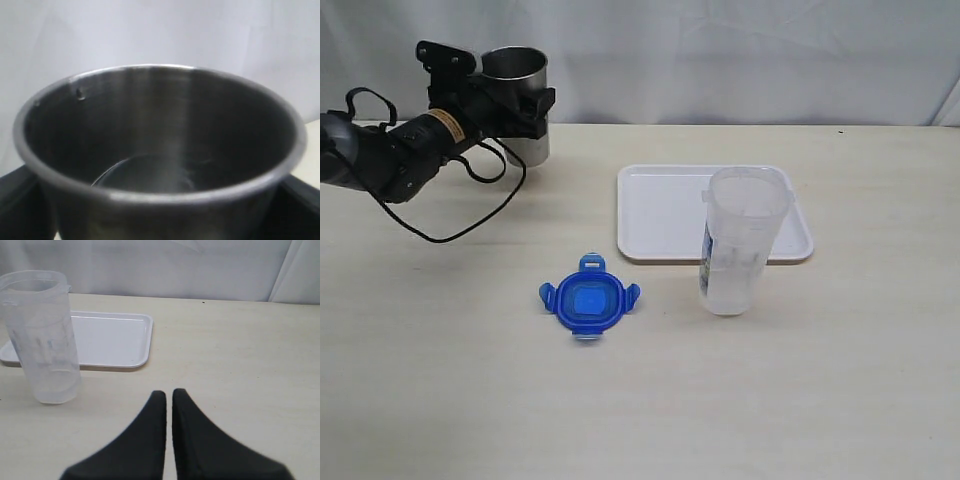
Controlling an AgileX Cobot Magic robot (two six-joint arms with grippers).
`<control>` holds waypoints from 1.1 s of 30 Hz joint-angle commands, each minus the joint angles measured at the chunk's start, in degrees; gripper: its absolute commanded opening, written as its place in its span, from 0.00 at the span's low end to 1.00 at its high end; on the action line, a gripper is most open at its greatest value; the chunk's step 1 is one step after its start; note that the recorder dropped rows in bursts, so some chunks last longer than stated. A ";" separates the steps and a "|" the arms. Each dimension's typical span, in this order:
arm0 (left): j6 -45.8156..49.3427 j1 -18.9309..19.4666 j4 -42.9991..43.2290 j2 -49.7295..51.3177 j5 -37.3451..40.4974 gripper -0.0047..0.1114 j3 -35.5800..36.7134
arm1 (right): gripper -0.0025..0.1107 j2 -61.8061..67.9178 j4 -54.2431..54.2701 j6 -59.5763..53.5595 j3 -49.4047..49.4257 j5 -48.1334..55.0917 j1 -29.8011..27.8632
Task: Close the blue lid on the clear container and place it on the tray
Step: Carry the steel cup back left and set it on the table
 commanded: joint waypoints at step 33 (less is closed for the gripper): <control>-4.61 3.18 6.99 5.16 -6.02 0.04 -2.18 | 0.06 -0.34 -0.42 0.01 0.18 -0.12 -0.12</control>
